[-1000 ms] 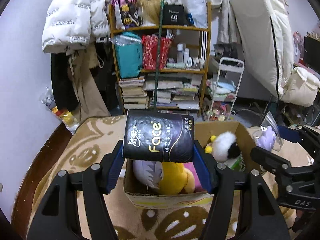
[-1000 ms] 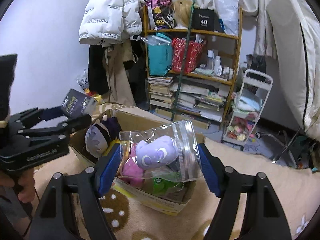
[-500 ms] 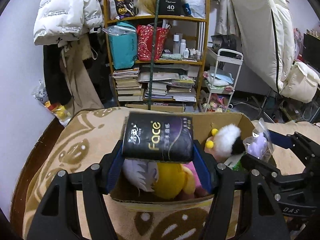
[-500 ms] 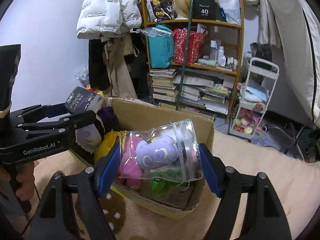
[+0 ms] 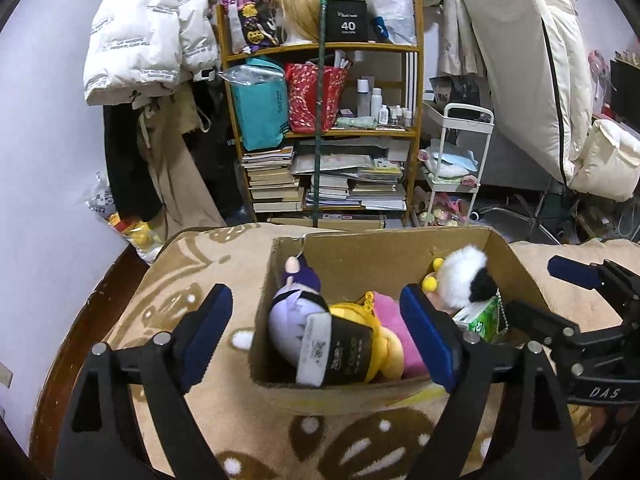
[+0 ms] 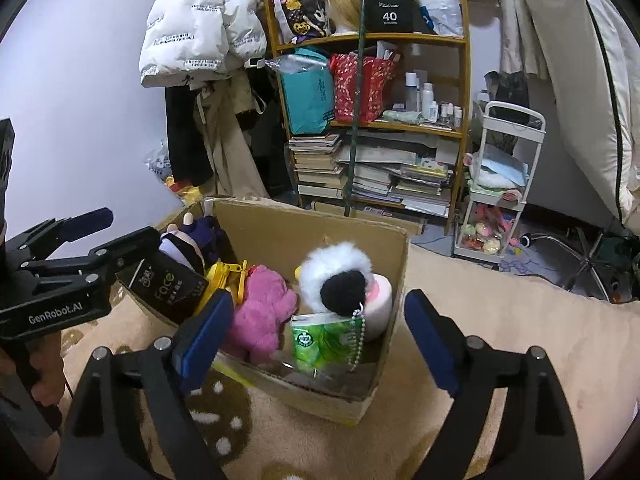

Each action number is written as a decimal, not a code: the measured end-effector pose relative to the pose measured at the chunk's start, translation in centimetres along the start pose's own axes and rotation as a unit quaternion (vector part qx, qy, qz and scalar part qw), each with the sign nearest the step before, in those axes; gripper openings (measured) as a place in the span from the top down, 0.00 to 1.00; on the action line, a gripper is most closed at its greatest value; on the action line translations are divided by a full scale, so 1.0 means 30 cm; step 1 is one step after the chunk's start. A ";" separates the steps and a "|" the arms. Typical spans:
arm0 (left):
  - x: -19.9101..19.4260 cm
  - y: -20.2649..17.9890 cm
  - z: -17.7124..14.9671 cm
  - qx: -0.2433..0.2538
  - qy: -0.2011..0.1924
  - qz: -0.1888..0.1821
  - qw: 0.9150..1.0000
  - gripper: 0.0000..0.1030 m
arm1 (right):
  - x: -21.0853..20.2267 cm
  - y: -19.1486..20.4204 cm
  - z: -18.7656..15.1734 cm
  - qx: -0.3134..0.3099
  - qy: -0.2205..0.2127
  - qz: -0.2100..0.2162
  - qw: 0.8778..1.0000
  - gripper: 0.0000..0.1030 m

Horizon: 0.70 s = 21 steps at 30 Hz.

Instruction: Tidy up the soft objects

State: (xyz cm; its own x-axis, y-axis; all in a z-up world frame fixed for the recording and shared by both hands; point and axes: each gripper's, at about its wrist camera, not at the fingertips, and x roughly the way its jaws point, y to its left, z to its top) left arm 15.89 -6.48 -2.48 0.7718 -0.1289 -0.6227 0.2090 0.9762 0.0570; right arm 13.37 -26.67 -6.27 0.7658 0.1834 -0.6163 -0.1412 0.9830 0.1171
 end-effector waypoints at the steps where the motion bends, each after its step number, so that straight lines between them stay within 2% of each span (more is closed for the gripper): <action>1: -0.016 0.009 -0.002 -0.004 -0.001 0.003 1.000 0.14 | -0.014 0.003 0.001 -0.002 -0.001 -0.003 1.000 0.09; 4: -0.059 0.025 -0.006 -0.007 -0.008 0.009 1.000 0.14 | -0.062 0.010 0.001 -0.007 -0.011 -0.012 1.000 0.01; 9: -0.153 0.036 -0.011 0.001 -0.027 0.027 0.999 0.13 | -0.163 0.020 0.005 0.001 -0.033 -0.017 0.999 0.01; 12: -0.228 0.038 -0.017 0.006 -0.047 0.038 0.998 0.05 | -0.228 0.026 0.008 0.004 -0.048 -0.022 0.999 0.00; 21: -0.438 0.034 -0.020 0.010 -0.095 0.055 0.994 0.01 | -0.419 0.029 0.013 0.024 -0.093 -0.041 0.995 0.00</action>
State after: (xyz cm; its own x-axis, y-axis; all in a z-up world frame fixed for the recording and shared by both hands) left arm 5.58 -3.69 5.29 0.8897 -0.0548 -0.4533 0.1287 0.9826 0.1337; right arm 3.87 -28.12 1.88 0.8767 0.0955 -0.4715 -0.0471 0.9924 0.1134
